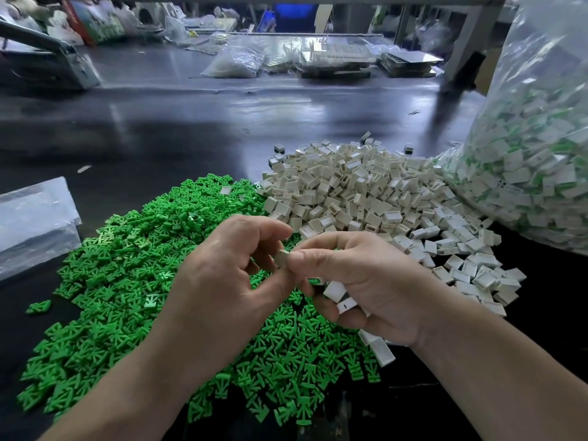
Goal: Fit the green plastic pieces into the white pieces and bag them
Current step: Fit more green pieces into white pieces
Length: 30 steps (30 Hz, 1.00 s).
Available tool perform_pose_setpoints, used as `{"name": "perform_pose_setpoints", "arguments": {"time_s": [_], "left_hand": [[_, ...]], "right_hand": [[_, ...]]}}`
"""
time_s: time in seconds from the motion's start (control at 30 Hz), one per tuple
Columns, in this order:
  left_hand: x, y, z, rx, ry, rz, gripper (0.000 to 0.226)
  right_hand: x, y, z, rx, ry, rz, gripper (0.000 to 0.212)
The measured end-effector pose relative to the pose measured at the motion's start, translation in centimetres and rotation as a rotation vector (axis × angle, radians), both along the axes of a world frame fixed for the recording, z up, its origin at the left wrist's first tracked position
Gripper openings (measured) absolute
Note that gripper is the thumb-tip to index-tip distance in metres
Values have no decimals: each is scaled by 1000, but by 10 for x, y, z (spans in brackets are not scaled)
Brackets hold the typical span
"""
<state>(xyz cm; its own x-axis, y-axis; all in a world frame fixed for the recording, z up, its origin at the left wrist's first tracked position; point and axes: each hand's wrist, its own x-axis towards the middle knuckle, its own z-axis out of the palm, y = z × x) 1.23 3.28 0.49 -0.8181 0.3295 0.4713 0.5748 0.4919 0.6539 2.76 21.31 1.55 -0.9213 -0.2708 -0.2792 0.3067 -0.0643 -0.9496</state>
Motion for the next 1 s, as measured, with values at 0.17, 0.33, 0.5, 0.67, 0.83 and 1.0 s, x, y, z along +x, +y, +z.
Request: {"name": "perform_pose_setpoints", "arguments": {"time_s": [0.17,0.33,0.5,0.67,0.83,1.0], "left_hand": [[-4,-7,3,116,-143,-84,35],[-15,-28,2,-357,-139,-118,32],[-15,-21,-6,-643,-45,-120,44],[-9,-13,-7,-729,185,-145,18],[-9,-16,-7,-340,-133,-46,13],[-17,-16,0,378,-595,-102,23]], "right_hand": [[-1,2,1,-17,-8,-67,12],[-1,7,4,-121,-33,-150,8],[-1,6,3,-113,-30,-136,12],[-2,7,0,-121,-30,-118,14],[-2,6,-1,-70,-15,-109,11],[-1,3,0,36,25,-44,21]]}}
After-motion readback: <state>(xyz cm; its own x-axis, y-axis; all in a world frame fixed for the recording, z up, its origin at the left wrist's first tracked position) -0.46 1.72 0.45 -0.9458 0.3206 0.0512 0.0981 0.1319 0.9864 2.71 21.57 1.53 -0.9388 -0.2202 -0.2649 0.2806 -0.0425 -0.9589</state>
